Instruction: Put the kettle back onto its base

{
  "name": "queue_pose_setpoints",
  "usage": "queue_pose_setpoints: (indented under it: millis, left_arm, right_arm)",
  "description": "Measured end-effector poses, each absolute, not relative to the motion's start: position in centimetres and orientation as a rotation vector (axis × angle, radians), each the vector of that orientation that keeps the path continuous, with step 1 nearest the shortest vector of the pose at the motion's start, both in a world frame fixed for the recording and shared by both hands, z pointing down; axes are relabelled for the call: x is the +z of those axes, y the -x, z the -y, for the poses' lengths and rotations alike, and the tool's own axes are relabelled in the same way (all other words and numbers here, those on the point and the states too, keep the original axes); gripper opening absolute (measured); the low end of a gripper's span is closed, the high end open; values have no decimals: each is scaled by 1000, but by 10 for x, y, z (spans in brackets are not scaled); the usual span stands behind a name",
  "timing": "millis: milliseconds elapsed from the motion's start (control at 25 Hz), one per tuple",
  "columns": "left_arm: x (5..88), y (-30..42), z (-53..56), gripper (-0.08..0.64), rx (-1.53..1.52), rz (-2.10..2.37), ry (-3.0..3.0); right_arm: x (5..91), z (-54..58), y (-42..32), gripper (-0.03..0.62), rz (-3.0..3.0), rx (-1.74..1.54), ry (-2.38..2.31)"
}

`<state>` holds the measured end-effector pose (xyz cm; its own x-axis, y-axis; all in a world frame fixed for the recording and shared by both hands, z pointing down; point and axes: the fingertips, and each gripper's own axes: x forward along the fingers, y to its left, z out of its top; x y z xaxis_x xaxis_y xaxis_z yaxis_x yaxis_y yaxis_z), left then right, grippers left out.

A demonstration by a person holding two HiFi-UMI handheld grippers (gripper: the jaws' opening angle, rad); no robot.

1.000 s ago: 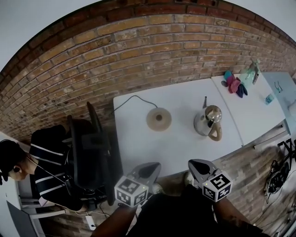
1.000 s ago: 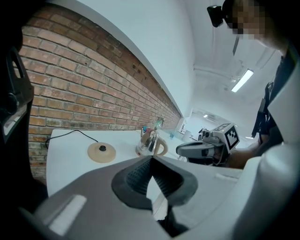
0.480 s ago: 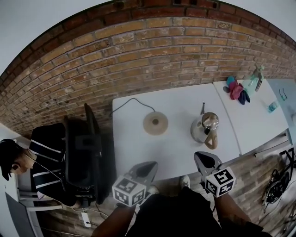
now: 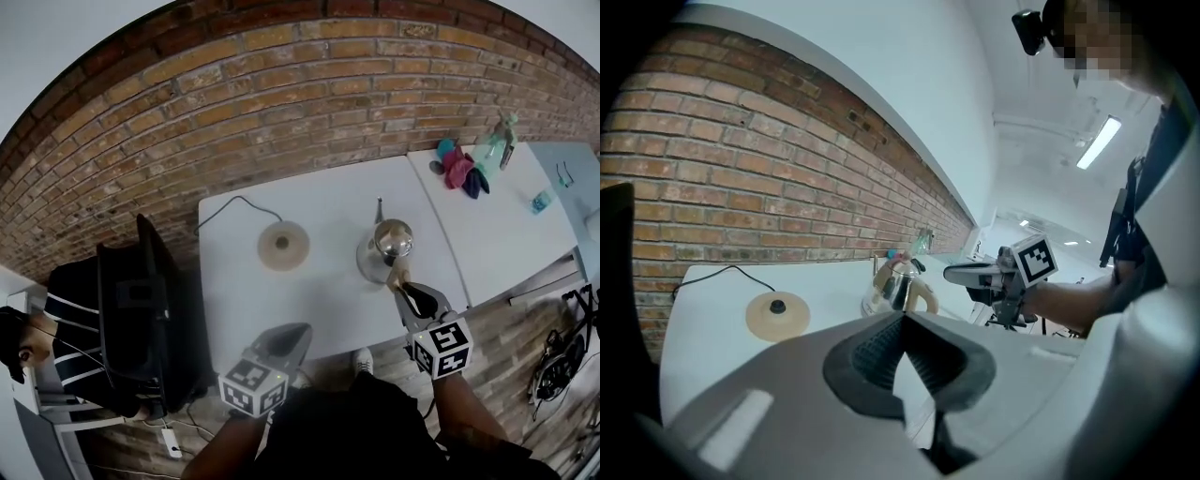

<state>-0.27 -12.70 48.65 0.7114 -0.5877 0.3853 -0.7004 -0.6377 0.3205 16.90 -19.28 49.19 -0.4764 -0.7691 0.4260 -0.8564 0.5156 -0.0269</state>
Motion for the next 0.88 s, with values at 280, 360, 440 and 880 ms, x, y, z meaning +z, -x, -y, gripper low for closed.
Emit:
queue_pose_setpoints:
  millis: [280,360,440,880]
  left_arm:
    - [488,-15,130,0,377,991,-2458]
    - [491,-18,129,0,398,987,-2455]
    - [493,-20,128,0,413,983,-2452]
    - [504,-22,126,0,434,984,-2419]
  right_arm:
    - [516,208,-198,147,2321,367,-1353]
    - [526,213,-202,155,2303,387,-1346]
    - [536,218,-204,164,2290,407,-1340]
    - [570,237,-208,187,2246,542,-1345]
